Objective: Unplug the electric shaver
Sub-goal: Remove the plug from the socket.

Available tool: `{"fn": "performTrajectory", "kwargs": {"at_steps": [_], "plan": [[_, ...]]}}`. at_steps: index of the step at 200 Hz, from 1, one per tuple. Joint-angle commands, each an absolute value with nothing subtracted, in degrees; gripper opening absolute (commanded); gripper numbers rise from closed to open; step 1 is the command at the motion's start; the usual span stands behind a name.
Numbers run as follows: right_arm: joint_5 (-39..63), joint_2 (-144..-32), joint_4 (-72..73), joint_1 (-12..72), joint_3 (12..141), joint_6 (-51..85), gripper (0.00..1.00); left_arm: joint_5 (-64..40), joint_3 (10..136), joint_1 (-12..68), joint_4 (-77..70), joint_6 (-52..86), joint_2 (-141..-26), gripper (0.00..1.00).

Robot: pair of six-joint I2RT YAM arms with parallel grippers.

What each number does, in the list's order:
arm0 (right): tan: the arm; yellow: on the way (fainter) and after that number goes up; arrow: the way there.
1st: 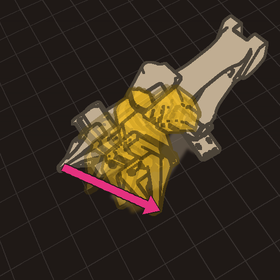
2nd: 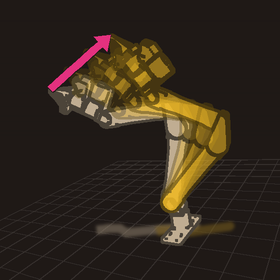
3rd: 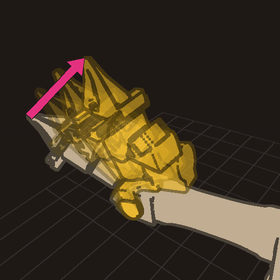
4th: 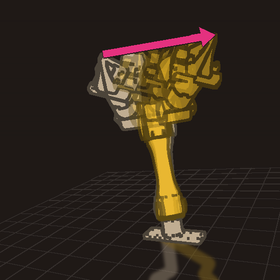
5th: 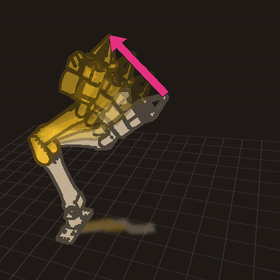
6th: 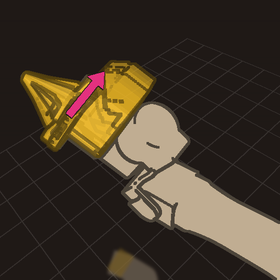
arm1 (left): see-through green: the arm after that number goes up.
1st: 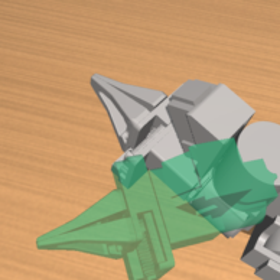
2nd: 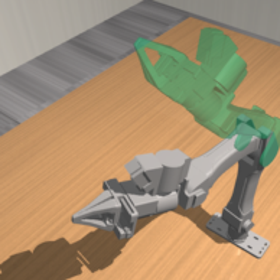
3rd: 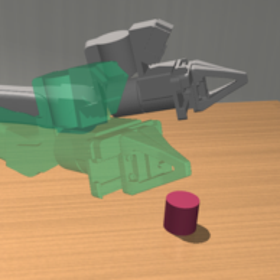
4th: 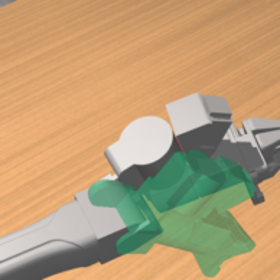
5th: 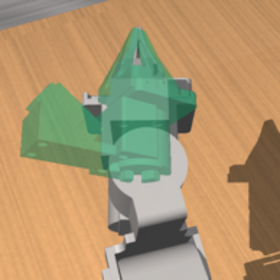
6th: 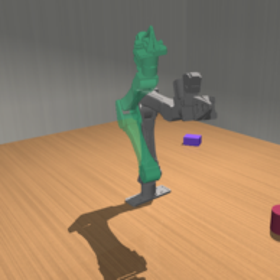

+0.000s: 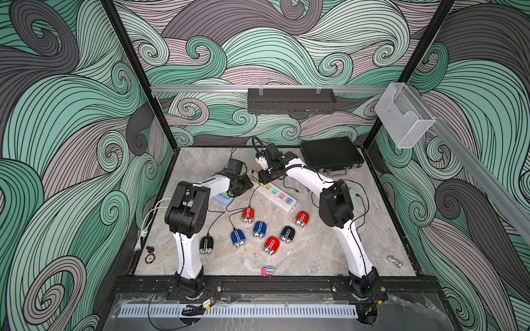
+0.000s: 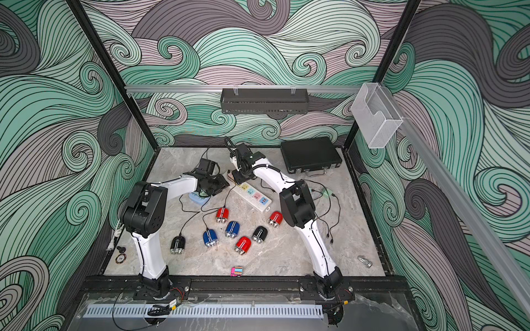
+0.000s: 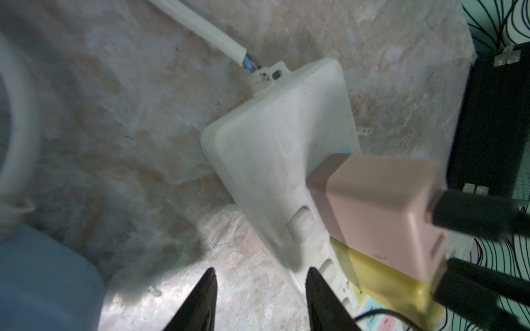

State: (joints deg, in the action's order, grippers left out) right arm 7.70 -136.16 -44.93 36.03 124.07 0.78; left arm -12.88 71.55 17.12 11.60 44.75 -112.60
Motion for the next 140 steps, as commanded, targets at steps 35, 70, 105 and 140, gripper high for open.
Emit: {"fn": "performTrajectory", "kwargs": {"at_steps": [35,70,105,140], "plan": [[9.34,-137.96,-46.17,36.04,126.42,-0.84,0.46,-13.8,72.26,17.12,11.08,43.85,-114.58,0.49],[8.64,-139.08,-46.74,35.88,127.75,-1.32,0.46,-13.97,71.98,17.13,10.57,43.68,-114.11,0.49],[8.52,-140.12,-47.46,35.84,129.58,-1.79,0.44,-14.06,72.57,17.14,10.72,43.68,-114.77,0.48],[8.6,-141.05,-48.21,35.51,130.68,-2.42,0.41,-14.24,72.95,17.13,10.67,43.92,-115.82,0.48]]}}
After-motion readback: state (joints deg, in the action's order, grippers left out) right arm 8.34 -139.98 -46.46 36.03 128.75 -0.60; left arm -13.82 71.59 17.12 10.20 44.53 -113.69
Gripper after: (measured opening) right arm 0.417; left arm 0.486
